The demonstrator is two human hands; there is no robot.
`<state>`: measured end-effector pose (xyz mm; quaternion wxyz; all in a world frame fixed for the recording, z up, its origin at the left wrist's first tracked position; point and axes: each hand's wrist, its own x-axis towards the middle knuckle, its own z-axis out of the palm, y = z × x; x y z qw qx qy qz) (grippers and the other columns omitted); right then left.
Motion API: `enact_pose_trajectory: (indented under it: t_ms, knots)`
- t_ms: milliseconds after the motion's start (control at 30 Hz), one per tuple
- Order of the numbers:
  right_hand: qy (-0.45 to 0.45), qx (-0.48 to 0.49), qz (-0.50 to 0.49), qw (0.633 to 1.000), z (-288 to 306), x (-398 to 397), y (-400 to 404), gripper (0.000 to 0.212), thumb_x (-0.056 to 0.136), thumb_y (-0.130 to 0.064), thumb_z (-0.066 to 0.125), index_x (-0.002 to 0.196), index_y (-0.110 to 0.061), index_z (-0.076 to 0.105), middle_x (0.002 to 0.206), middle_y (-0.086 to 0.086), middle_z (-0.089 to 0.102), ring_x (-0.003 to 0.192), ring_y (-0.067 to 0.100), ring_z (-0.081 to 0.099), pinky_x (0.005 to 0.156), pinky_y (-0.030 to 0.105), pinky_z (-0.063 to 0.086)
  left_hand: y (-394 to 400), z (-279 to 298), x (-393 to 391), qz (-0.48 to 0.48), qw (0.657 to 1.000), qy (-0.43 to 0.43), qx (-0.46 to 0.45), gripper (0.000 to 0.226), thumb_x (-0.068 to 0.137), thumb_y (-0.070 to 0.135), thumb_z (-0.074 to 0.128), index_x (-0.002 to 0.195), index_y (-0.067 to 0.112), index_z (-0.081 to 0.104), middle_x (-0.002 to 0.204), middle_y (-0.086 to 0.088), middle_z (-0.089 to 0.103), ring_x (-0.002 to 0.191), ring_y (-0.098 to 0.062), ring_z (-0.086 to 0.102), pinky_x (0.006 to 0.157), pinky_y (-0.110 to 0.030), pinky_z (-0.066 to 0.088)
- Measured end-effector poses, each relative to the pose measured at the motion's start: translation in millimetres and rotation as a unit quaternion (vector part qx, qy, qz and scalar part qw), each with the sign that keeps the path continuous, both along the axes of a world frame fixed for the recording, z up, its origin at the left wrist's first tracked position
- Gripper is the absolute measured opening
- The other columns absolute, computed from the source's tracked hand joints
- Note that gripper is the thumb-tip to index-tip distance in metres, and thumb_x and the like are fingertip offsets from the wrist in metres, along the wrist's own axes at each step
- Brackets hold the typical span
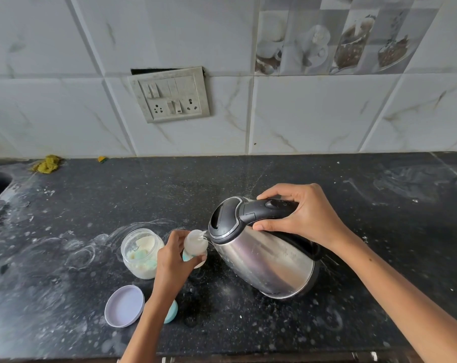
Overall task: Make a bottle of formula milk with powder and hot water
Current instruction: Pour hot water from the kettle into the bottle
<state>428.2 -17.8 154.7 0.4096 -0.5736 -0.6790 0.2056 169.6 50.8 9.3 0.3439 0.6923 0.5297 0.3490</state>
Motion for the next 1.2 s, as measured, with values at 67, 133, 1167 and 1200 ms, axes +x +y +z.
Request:
enact_pose_trajectory:
  t_ms: [67, 133, 1167, 1200]
  knots:
    - [0.005, 0.003, -0.002, 1.000, -0.9, 1.3, -1.8, 0.043, 0.057, -0.032, 0.094, 0.095, -0.022, 0.077, 0.088, -0.011, 0.077, 0.086, 0.002, 0.072, 0.086, 0.029, 0.056, -0.8, 0.8, 1.5, 0.000, 1.000, -0.010, -0.010, 0.058, 0.061, 0.011, 0.088, 0.104, 0.020, 0.050, 0.103, 0.011, 0.062, 0.096, -0.008, 0.062, 0.072, -0.007, 0.044]
    - [0.009, 0.010, -0.006, 1.000, -1.9, 3.5, -4.3, 0.042, 0.056, -0.029, 0.094, 0.094, -0.021, 0.077, 0.086, -0.011, 0.077, 0.084, 0.002, 0.072, 0.083, 0.027, 0.056, -1.2, 1.4, 2.9, -0.002, 1.000, -0.018, -0.018, 0.058, 0.061, 0.010, 0.088, 0.104, 0.019, 0.051, 0.104, 0.010, 0.063, 0.096, -0.009, 0.063, 0.074, -0.008, 0.046]
    - [0.136, 0.164, -0.259, 0.942, -99.1, 26.1, -66.0, 0.040, 0.070, -0.022, 0.088, 0.102, -0.006, 0.069, 0.096, 0.000, 0.073, 0.089, 0.010, 0.069, 0.079, 0.024, 0.053, -39.3, 28.9, 25.2, 0.000, 0.999, -0.030, -0.016, 0.058, 0.062, 0.007, 0.086, 0.106, 0.021, 0.050, 0.105, 0.001, 0.061, 0.097, -0.020, 0.060, 0.086, -0.035, 0.049]
    - [0.113, 0.165, -0.268, 0.943, -99.5, 24.3, -67.4, 0.042, 0.072, -0.025, 0.087, 0.105, -0.007, 0.068, 0.099, 0.001, 0.072, 0.092, 0.012, 0.068, 0.081, 0.026, 0.053, -42.5, 29.1, 23.1, 0.004, 0.999, -0.030, -0.014, 0.058, 0.062, 0.008, 0.087, 0.106, 0.020, 0.051, 0.106, 0.000, 0.062, 0.097, -0.019, 0.060, 0.086, -0.034, 0.049]
